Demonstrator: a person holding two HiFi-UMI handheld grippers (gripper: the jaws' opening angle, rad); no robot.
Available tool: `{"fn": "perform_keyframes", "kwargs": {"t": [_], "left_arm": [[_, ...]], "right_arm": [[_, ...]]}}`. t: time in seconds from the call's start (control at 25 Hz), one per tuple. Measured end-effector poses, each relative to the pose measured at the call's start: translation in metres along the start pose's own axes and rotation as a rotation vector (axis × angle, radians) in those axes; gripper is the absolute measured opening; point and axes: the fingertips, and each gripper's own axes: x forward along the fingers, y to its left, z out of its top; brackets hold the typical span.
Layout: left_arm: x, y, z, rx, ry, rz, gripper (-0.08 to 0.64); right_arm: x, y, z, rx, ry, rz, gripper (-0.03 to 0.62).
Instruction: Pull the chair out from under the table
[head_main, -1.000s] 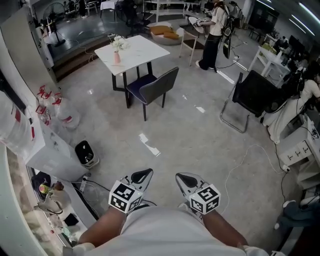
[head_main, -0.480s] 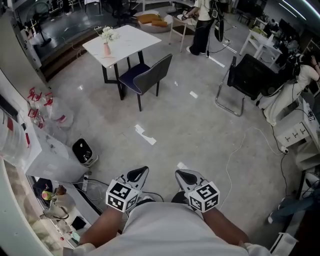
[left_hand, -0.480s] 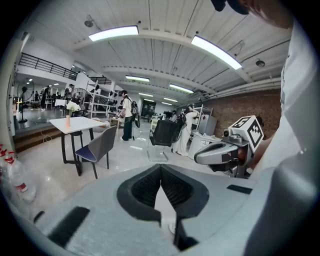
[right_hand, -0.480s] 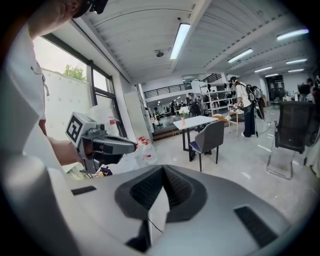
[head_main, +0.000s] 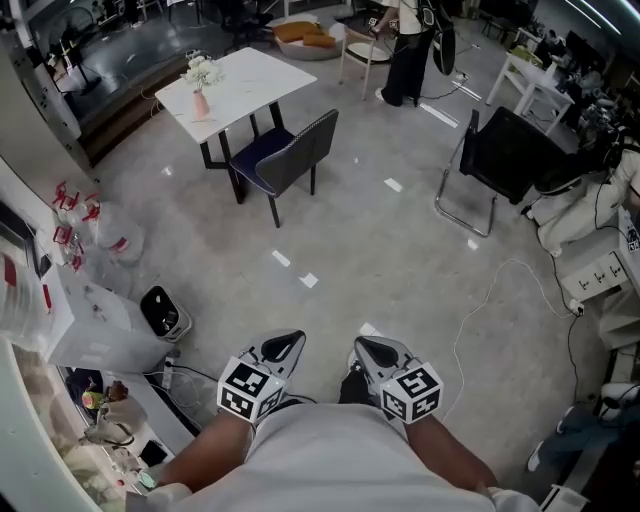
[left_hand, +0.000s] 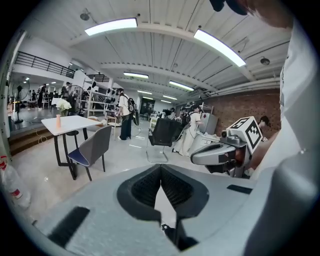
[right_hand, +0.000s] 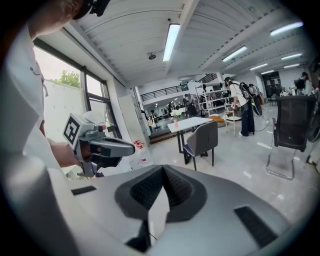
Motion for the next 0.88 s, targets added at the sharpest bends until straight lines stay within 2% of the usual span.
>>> {"fn": "perform_keyframes", "kwargs": {"t": [0.12, 0.28, 0.4, 0.52, 0.64, 0.72, 0.88], "left_arm": [[0.041, 0.007, 0.028, 0.019, 0.003, 0.021, 0.002], [0.098, 0.015, 0.074, 0.044, -0.019, 0.055, 0.002], [0.137, 0.011, 0.098, 0.062, -0.014, 0.052, 0.002], [0.176, 0.003, 0.111, 0.081, -0.006, 0.05, 0.002], [0.205, -0.002, 0.122, 0.074, -0.005, 0.046, 0.002], [0.215, -0.005, 0.126, 0.079, 0.005, 0.036, 0.002], [0.228, 0.002, 0.126, 0.069, 0.024, 0.043, 0.002]], "right_arm": [[0.01, -0.051, 0.031, 0.011, -0.034, 0.012, 0.006], [0.018, -0.112, 0.079, -0.028, -0.093, 0.04, 0.006], [0.014, -0.146, 0.1, -0.053, -0.109, 0.065, 0.006], [0.005, -0.185, 0.102, -0.071, -0.093, 0.061, 0.006], [0.001, -0.221, 0.101, -0.004, -0.083, 0.043, 0.006], [0.001, -0.233, 0.104, 0.026, -0.085, 0.048, 0.006], [0.005, -0.245, 0.101, 0.011, -0.064, 0.064, 0.006]]}}
